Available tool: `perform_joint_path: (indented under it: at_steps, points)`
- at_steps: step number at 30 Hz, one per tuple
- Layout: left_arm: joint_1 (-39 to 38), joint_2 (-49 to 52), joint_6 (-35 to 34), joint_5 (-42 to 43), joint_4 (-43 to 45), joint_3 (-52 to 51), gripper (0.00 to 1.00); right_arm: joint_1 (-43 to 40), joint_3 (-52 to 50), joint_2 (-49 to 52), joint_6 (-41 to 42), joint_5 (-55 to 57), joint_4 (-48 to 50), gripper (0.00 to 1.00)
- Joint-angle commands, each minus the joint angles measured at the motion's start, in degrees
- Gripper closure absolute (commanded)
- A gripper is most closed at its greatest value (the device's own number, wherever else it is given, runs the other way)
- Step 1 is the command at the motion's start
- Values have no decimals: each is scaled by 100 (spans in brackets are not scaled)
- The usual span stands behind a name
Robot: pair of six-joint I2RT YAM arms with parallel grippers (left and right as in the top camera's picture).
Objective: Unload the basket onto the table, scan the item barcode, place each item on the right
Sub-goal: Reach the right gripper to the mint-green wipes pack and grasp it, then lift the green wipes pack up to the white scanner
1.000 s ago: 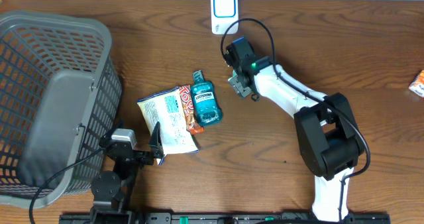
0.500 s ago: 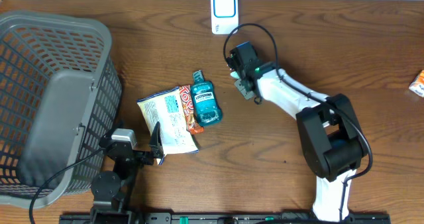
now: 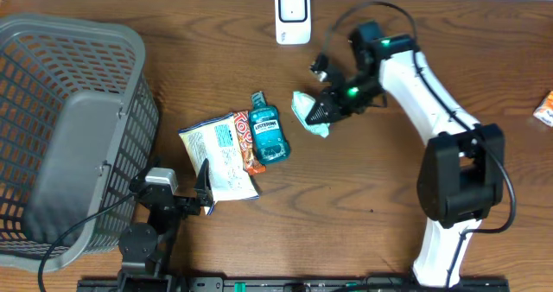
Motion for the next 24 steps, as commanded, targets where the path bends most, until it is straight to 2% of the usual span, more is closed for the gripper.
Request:
perform_joint_path:
  at_steps: [1, 6, 8, 12, 19, 24]
  points:
    - [28, -26, -31, -9, -96, -149, 2, -146, -2, -92, -1244, -2291, -490, 99]
    - [28, -26, -31, -9, -96, -149, 2, -181, -2, -92, -1174, -3641, -1316, 99]
    - [28, -26, -31, -9, -96, -149, 2, -181, -2, -92, -787, -3987, -1690, 99]
    - [28, -26, -31, -9, -96, -149, 2, -181, -2, -92, 428, -3993, -2396, 99]
    - [28, -26, -31, -9, -96, -149, 2, -181, -2, -92, 944, -3998, -2645, 99]
    - [28, -26, -31, -9, -96, -149, 2, -184, -2, -92, 955, -3766, -2570, 99]
